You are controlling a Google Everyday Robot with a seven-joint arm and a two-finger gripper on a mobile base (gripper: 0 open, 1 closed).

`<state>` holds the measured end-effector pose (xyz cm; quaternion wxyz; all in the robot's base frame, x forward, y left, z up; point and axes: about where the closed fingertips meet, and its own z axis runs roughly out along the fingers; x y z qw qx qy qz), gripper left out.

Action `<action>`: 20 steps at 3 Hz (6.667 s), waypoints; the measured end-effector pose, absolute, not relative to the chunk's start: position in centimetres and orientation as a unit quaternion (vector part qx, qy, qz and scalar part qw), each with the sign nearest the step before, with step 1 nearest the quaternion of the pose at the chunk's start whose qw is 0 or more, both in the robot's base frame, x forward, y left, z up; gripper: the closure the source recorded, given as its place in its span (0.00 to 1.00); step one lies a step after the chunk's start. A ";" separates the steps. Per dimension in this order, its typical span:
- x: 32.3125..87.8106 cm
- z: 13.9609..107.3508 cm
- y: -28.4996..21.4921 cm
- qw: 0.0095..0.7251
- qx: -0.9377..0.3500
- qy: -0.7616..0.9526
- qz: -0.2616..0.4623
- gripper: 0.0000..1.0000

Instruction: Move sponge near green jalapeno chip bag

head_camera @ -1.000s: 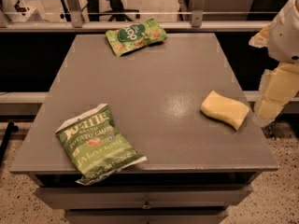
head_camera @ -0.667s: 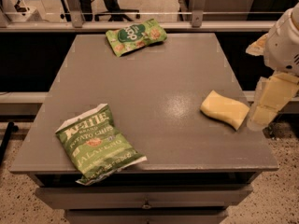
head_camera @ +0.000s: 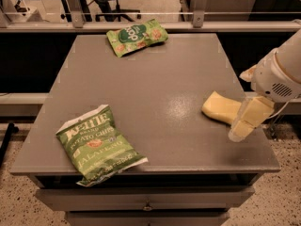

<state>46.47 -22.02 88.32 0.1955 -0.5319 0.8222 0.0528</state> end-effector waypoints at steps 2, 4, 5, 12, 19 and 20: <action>49.3 83.2 -22.2 0.220 -0.472 0.848 0.095 0.00; 50.4 82.5 -22.3 0.226 -0.447 0.858 0.114 0.40; 50.8 83.7 -22.3 0.237 -0.446 0.855 0.116 0.62; 45.2 87.0 -3.6 0.269 -0.673 0.669 0.164 1.00; 50.1 86.7 -4.5 0.300 -0.645 0.680 0.180 0.00; 52.9 89.4 -10.4 0.344 -0.592 0.700 0.203 0.00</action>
Offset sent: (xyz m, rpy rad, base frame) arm 0.0425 -0.0043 -0.0755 0.1741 0.0412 -0.1774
